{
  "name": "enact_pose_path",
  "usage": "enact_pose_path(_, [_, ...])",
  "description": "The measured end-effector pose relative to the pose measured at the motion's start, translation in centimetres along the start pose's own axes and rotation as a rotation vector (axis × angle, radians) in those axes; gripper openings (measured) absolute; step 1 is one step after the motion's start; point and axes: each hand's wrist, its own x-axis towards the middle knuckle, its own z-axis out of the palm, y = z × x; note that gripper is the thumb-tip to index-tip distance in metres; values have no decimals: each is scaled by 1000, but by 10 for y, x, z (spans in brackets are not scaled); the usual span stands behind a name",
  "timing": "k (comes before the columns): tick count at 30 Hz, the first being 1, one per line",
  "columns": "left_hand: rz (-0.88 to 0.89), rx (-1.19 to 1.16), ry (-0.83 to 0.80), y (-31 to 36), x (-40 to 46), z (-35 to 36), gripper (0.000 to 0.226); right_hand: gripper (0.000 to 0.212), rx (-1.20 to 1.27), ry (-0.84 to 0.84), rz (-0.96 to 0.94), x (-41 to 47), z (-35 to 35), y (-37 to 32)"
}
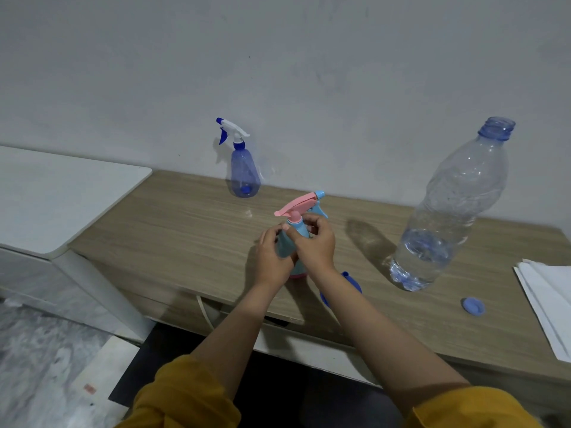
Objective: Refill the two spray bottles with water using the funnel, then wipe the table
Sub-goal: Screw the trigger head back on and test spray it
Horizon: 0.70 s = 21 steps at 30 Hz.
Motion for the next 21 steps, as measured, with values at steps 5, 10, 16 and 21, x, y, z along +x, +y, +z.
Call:
enact_pose_path(5, [11,3,20,-2,1,2,46,32,-84,1,-11,1,4,4])
enact_pose_path(10, [2,28,-10,-4,2,1,46,22,-86,54,-28,0,7,1])
enact_pose_path(16, [-13,33,-34,-4,5,-4,46,47,-87,155,-34,-11,-1,-6])
enact_pose_path(21, [-17,56,-112,-4,-2,-12,54,89,-264,222,-71,-13,11,-11])
